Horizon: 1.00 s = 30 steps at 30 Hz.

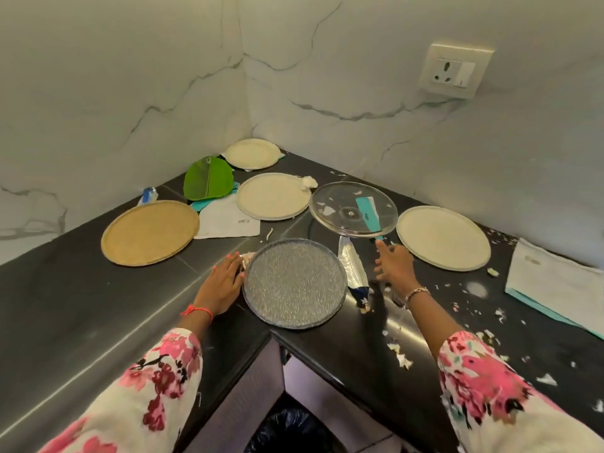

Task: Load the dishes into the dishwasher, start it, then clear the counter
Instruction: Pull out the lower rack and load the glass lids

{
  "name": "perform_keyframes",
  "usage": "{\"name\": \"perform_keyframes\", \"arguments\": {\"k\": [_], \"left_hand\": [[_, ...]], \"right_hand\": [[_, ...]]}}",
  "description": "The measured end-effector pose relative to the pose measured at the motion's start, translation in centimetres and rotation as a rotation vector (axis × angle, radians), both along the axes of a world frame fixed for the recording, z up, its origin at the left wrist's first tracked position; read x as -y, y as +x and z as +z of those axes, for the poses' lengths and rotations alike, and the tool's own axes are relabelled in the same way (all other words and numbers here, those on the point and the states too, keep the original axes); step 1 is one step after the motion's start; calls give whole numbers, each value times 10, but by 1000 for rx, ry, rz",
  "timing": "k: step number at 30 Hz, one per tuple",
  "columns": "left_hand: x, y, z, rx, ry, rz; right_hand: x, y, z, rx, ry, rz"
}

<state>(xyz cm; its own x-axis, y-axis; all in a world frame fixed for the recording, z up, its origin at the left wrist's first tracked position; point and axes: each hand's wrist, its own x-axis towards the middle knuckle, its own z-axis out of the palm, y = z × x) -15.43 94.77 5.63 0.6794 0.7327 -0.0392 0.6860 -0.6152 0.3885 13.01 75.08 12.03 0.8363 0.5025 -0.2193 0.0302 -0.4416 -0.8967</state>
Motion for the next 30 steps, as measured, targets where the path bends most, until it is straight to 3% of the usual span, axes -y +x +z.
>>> {"name": "perform_keyframes", "arguments": {"k": [4,10,19,30], "left_hand": [[-22,2,-15,16,13,-5],[-22,2,-28,91,102,47],[-23,2,-30,120,92,74],[-23,4,-34,176,100,81]], "right_hand": [[-39,18,-2,-408,178,-163],[-69,38,-6,-689,371,-267],[-97,40,-5,-759,435,-344],[-70,-4,10,-641,504,-516]]}}
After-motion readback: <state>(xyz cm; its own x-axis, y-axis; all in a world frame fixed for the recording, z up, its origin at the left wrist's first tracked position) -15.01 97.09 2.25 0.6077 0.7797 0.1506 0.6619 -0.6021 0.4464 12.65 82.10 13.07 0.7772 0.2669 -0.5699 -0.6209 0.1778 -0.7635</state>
